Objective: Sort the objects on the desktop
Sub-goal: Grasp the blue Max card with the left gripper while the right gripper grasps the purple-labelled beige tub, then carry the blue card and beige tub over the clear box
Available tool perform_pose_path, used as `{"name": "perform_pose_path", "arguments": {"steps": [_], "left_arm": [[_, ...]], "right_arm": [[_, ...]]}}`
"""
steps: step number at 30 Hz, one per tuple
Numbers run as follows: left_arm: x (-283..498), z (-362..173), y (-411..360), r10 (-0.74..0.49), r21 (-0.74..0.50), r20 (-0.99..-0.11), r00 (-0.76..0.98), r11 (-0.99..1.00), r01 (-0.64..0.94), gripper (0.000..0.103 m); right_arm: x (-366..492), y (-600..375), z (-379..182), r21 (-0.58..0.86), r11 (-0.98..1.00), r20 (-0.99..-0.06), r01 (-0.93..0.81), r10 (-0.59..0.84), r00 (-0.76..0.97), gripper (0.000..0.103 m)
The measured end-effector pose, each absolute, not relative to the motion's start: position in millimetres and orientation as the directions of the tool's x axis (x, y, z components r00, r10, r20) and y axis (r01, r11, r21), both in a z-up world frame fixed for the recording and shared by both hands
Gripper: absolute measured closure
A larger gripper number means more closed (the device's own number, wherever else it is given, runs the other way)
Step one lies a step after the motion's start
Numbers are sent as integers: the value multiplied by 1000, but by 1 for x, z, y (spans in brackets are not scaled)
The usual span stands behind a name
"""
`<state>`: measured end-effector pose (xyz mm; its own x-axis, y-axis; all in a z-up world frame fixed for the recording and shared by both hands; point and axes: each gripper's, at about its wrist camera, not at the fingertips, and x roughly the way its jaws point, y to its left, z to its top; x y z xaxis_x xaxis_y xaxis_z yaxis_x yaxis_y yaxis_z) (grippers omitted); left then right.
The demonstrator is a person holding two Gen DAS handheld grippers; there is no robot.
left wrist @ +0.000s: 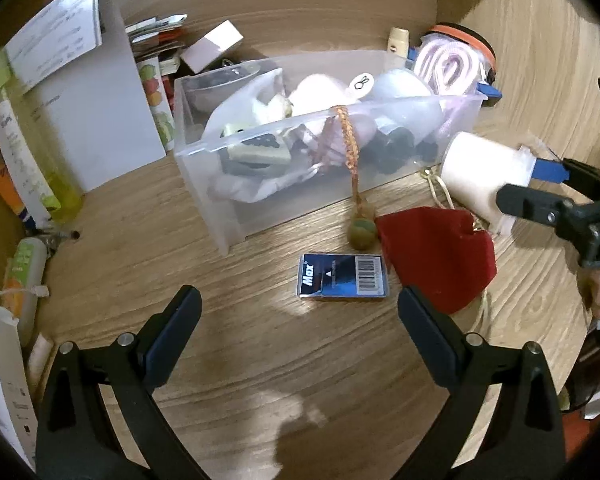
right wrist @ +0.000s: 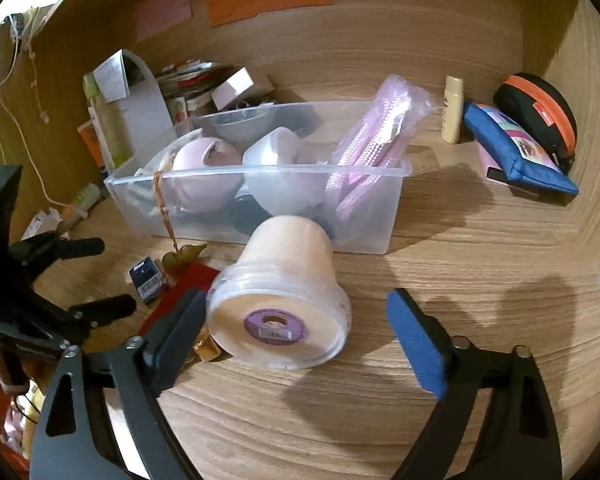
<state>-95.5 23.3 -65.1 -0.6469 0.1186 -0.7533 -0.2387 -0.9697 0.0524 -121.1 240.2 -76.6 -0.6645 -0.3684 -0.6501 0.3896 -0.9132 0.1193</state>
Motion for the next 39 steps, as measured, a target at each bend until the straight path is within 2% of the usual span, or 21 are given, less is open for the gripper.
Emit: {"name": "perform_pose_path", "arguments": {"steps": [3, 5, 12, 14, 20, 30, 39], "left_arm": [[-99, -68, 28, 120, 54, -768, -629, -967, -250, 3], [-100, -69, 31, 117, 62, -773, -624, -964, -257, 6], [-108, -70, 32, 165, 7, -786, -596, -961, -275, 28], [-107, -69, 30, 174, -2, -781, -600, -961, -277, 35], [-107, -67, 28, 182, -17, -774, -607, -964, -266, 56], [-100, -58, 14, 211, -70, -725, -656, -969, -235, 56], [-94, -52, 5, 229, -97, -704, -673, -969, -228, 56]], "right_arm": [[-124, 242, -77, 115, -925, -649, 362, -346, -678, 31], [-126, 242, -80, 110, -928, -664, 357, -335, -668, 32], [-130, 231, -87, 85, -914, -711, 396, -334, -618, 32], [-128, 230, -87, 74, -915, -704, 397, -330, -629, 35], [-125, 234, -83, 81, -921, -675, 381, -331, -659, 35], [-117, 246, -67, 85, -930, -624, 357, -329, -709, 35], [-116, 253, -62, 108, -927, -623, 359, -344, -703, 35]]}}
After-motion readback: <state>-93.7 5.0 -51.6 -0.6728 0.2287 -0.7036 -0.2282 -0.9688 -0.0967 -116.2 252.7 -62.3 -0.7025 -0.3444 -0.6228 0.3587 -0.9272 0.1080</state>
